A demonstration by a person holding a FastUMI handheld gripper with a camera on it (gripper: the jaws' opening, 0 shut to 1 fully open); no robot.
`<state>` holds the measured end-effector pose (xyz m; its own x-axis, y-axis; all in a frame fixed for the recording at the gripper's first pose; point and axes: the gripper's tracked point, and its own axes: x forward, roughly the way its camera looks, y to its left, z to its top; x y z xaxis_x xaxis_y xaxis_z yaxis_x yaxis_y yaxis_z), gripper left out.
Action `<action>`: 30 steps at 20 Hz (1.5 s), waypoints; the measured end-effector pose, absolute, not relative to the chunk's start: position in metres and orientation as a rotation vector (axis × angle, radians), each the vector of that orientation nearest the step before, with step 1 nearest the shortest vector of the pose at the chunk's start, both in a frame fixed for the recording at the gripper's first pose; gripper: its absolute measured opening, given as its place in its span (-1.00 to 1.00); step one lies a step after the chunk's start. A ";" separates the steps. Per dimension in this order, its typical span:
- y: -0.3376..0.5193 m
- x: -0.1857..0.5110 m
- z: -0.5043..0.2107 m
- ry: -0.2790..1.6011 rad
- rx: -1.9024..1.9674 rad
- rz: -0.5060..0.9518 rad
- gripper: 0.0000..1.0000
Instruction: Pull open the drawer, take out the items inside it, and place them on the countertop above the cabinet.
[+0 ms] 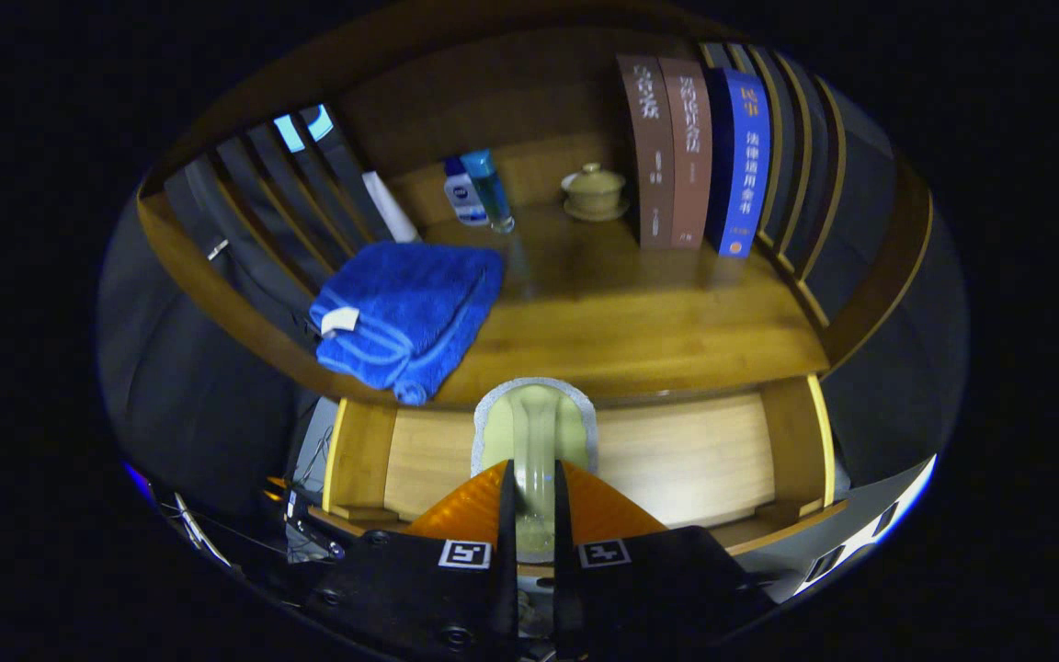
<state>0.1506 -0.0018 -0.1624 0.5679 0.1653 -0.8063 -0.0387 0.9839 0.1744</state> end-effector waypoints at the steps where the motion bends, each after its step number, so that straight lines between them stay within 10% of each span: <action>1: -0.001 0.162 -0.159 0.940 0.141 0.122 -0.60; 18: -0.009 0.298 -0.214 0.989 0.010 -0.001 -0.56; 26: 0.010 0.289 -0.169 0.743 0.051 0.092 1.00; 30: 0.016 0.251 -0.114 0.491 0.093 0.154 1.00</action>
